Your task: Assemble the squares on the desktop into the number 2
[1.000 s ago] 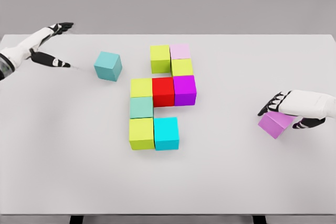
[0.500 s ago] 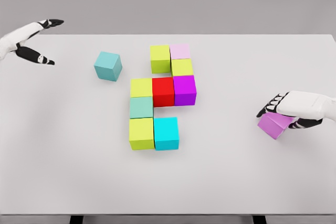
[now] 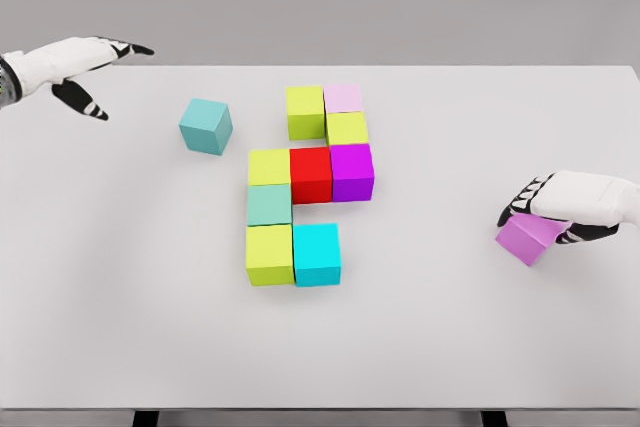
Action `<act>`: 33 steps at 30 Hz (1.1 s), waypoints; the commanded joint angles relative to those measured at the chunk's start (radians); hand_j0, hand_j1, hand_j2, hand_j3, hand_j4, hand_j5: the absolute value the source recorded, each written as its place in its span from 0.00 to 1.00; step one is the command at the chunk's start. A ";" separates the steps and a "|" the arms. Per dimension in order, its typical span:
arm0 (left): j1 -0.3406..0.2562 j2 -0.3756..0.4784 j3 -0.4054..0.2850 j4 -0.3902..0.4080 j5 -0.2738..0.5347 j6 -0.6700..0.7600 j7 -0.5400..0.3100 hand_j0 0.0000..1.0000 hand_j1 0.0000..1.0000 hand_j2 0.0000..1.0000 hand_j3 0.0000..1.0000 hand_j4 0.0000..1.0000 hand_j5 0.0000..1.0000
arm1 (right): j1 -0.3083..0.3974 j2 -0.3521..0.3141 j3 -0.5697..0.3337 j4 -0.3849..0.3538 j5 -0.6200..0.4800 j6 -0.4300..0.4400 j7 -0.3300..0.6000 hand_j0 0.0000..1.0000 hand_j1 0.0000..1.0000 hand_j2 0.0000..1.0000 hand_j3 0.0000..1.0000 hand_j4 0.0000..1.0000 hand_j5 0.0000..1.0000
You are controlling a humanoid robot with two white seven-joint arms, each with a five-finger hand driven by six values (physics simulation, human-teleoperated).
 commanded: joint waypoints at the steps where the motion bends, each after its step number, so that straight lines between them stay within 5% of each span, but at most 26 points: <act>1: -0.002 -0.023 -0.001 -0.003 0.000 0.002 -0.001 1.00 1.00 1.00 1.00 1.00 1.00 | 0.000 -0.002 -0.002 -0.001 -0.006 0.002 0.000 0.68 0.68 0.68 0.68 0.68 0.68; 13: -0.020 -0.153 -0.022 0.017 -0.124 0.002 -0.002 1.00 1.00 1.00 1.00 1.00 1.00 | -0.008 0.000 -0.003 -0.031 -0.005 0.002 0.000 0.67 0.67 0.67 0.67 0.67 0.67; 25: -0.015 -0.147 -0.028 0.009 -0.107 0.002 -0.007 1.00 1.00 1.00 1.00 1.00 1.00 | -0.015 -0.002 -0.003 -0.064 -0.005 0.002 0.000 0.64 0.64 0.64 0.64 0.64 0.64; 29: -0.017 -0.146 -0.067 0.012 -0.103 0.002 -0.007 1.00 1.00 1.00 1.00 1.00 1.00 | -0.020 0.000 -0.003 -0.066 -0.005 0.002 0.000 0.64 0.64 0.64 0.64 0.64 0.64; 33: -0.020 -0.135 -0.139 0.019 -0.005 0.002 -0.007 1.00 1.00 1.00 1.00 1.00 1.00 | -0.020 0.003 -0.003 -0.066 -0.005 0.002 0.000 0.64 0.64 0.64 0.64 0.64 0.64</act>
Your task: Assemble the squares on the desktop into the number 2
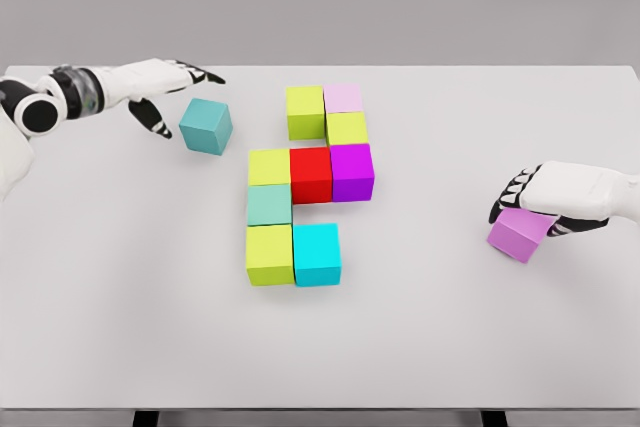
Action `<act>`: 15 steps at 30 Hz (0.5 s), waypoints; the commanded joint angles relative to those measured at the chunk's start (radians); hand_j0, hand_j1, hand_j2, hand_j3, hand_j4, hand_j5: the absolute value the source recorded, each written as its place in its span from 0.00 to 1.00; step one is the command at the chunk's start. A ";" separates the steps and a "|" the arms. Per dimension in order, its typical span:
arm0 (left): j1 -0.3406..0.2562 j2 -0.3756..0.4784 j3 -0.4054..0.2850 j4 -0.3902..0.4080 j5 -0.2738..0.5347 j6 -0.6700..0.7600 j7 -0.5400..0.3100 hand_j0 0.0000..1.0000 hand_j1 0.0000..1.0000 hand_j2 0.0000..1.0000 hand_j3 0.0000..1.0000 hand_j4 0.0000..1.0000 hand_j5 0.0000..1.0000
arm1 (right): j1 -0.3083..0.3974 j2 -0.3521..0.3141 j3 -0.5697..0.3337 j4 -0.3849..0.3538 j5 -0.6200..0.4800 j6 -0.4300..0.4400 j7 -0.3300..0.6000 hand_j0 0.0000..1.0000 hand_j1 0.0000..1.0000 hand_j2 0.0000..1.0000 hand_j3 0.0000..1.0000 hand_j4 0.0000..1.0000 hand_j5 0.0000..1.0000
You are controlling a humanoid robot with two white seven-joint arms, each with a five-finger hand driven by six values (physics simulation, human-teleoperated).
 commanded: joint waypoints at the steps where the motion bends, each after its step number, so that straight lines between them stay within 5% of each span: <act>1: 0.000 0.009 -0.056 0.002 0.062 0.002 0.000 1.00 1.00 1.00 1.00 1.00 1.00 | 0.000 0.004 0.000 -0.001 -0.004 0.003 0.000 0.64 0.64 0.64 0.64 0.64 0.64; 5: -0.006 0.025 -0.116 0.000 0.127 0.002 0.000 1.00 1.00 1.00 1.00 1.00 1.00 | -0.002 0.008 0.000 -0.002 -0.004 0.003 0.000 0.64 0.64 0.64 0.64 0.64 0.64; 15: -0.005 0.014 -0.110 0.003 0.134 0.002 0.002 1.00 1.00 1.00 1.00 1.00 1.00 | -0.015 0.022 0.000 -0.028 -0.002 0.003 0.000 0.60 0.60 0.60 0.60 0.60 0.60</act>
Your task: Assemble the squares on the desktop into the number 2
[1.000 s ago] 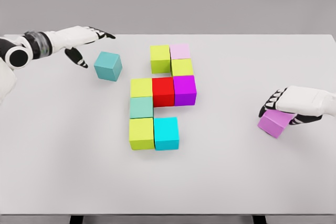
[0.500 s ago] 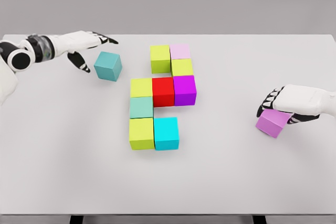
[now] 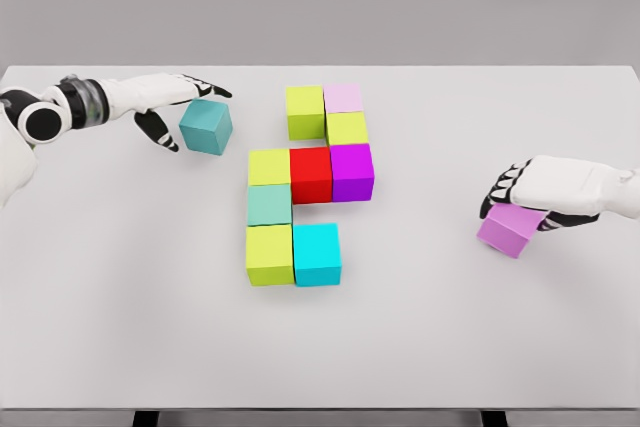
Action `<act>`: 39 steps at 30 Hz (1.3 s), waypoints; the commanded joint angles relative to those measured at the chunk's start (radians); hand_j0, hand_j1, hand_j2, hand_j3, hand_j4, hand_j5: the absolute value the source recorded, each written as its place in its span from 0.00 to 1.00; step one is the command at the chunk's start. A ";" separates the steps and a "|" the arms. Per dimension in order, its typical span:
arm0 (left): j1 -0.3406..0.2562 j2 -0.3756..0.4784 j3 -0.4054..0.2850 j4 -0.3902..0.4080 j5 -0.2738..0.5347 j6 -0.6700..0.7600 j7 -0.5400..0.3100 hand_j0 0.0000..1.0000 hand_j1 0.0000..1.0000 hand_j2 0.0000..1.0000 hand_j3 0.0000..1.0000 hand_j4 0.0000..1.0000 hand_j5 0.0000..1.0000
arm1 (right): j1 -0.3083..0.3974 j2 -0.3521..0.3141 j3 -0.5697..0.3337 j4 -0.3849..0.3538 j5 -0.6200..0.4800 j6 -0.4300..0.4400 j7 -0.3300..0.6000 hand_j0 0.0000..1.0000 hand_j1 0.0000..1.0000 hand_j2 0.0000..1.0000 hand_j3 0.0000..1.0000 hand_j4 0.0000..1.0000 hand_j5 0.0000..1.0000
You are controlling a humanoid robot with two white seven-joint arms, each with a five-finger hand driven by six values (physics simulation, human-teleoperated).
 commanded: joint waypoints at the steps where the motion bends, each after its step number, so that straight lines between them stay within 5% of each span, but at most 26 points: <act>1: 0.000 -0.005 0.002 0.004 0.009 0.002 0.001 1.00 1.00 1.00 1.00 1.00 1.00 | 0.000 0.002 0.000 -0.007 -0.004 0.003 0.000 0.60 0.60 0.60 0.60 0.60 0.60; 39: -0.014 -0.054 0.004 0.076 0.000 0.002 0.001 0.99 0.99 0.99 0.99 0.99 0.99 | -0.017 0.117 0.007 -0.097 -0.002 0.003 0.000 0.57 0.57 0.57 0.57 0.57 0.57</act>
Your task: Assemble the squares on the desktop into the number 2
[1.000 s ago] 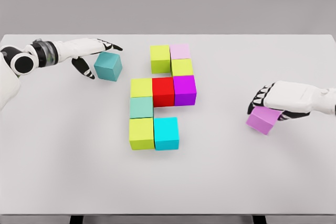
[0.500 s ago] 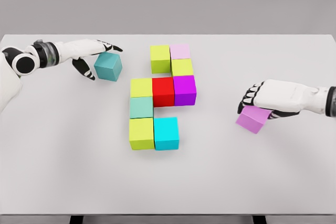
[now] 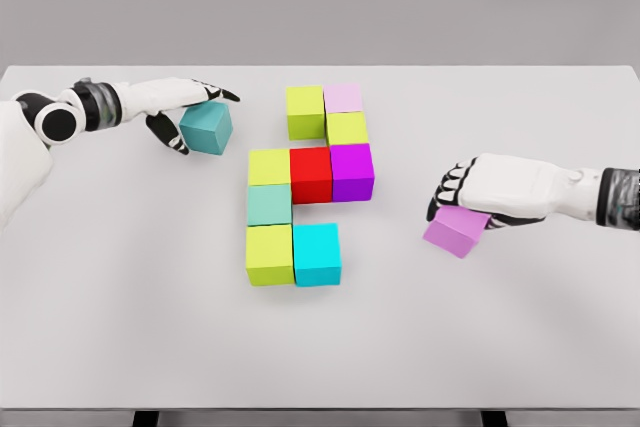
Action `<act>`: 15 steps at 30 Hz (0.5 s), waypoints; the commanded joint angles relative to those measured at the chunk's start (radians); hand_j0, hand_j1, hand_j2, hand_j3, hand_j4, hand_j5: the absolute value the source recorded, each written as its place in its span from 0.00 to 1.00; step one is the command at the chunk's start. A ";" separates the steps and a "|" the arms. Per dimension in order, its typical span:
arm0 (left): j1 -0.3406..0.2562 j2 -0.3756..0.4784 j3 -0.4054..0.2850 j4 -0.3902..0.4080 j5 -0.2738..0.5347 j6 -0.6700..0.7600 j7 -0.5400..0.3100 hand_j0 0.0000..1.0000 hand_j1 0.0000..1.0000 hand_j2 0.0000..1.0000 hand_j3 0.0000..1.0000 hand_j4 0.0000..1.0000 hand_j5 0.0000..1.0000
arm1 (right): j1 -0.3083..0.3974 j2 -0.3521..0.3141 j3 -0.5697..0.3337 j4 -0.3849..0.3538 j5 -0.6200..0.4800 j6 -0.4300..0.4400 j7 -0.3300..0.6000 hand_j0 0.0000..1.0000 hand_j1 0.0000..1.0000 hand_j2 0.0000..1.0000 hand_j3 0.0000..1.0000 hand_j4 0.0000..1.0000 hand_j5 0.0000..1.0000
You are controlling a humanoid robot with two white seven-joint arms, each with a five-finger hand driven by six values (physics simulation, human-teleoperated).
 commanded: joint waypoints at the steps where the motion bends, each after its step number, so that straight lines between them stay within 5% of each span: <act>1: 0.000 -0.002 0.003 0.002 0.006 0.002 0.000 0.96 0.96 0.96 0.96 0.96 0.96 | -0.002 0.022 0.004 -0.007 -0.007 0.003 0.000 0.57 0.57 0.57 0.57 0.57 0.57; 6: -0.003 0.001 0.004 0.000 0.001 0.002 -0.001 0.79 0.79 0.79 0.79 0.79 0.79 | -0.008 0.034 0.012 -0.022 -0.008 0.003 0.000 0.57 0.57 0.57 0.57 0.57 0.57; 15: -0.006 0.002 0.004 0.002 0.003 0.002 -0.003 0.71 0.71 0.71 0.71 0.71 0.71 | -0.058 0.042 0.096 -0.022 -0.014 0.003 0.000 0.56 0.56 0.56 0.56 0.56 0.56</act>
